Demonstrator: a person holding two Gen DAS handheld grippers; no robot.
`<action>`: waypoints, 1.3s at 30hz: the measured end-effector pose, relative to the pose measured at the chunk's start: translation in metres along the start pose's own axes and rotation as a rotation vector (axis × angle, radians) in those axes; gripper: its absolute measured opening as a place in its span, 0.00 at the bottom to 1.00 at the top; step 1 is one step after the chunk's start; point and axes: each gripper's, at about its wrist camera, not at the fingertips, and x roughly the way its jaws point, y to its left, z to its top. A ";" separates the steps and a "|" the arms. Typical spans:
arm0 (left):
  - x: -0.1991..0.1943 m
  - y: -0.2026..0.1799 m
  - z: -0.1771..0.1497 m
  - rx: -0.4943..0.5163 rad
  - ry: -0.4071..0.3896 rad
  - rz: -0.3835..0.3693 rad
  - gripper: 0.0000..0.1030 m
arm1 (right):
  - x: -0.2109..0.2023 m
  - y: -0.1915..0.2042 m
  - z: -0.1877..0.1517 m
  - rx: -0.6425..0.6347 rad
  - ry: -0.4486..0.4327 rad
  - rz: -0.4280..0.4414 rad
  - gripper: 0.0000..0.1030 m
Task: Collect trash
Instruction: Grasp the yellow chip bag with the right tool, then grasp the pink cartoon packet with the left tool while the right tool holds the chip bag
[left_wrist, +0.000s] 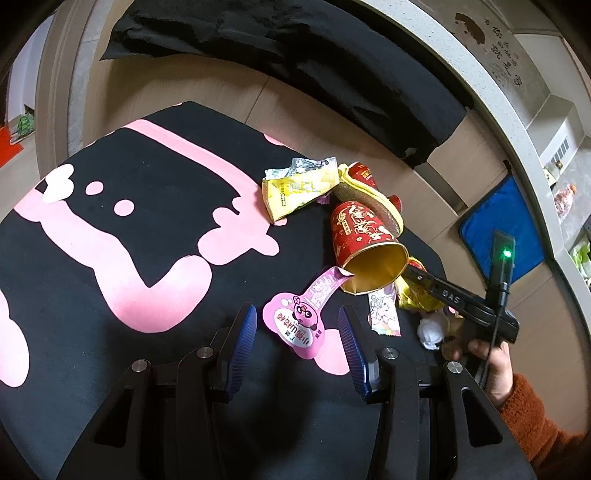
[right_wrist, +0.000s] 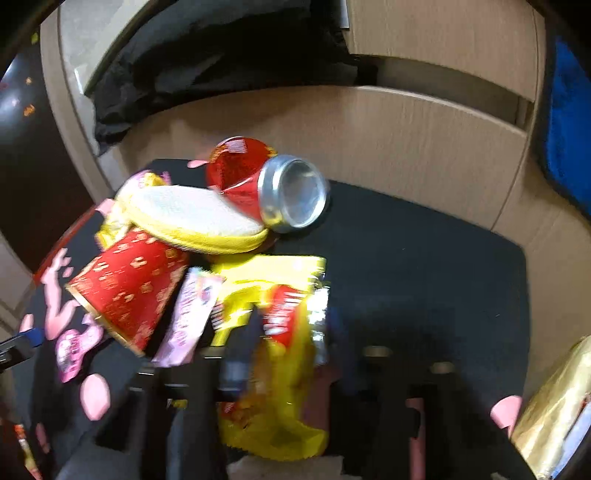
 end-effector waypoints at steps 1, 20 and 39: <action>-0.001 0.000 0.000 -0.004 0.000 0.000 0.46 | -0.003 -0.002 -0.002 0.002 0.002 0.003 0.19; -0.013 -0.052 -0.025 0.116 0.012 -0.010 0.46 | -0.134 0.003 -0.024 0.010 -0.175 -0.040 0.16; 0.026 -0.022 0.004 0.175 0.019 0.113 0.46 | -0.157 -0.039 -0.095 0.209 -0.133 0.025 0.16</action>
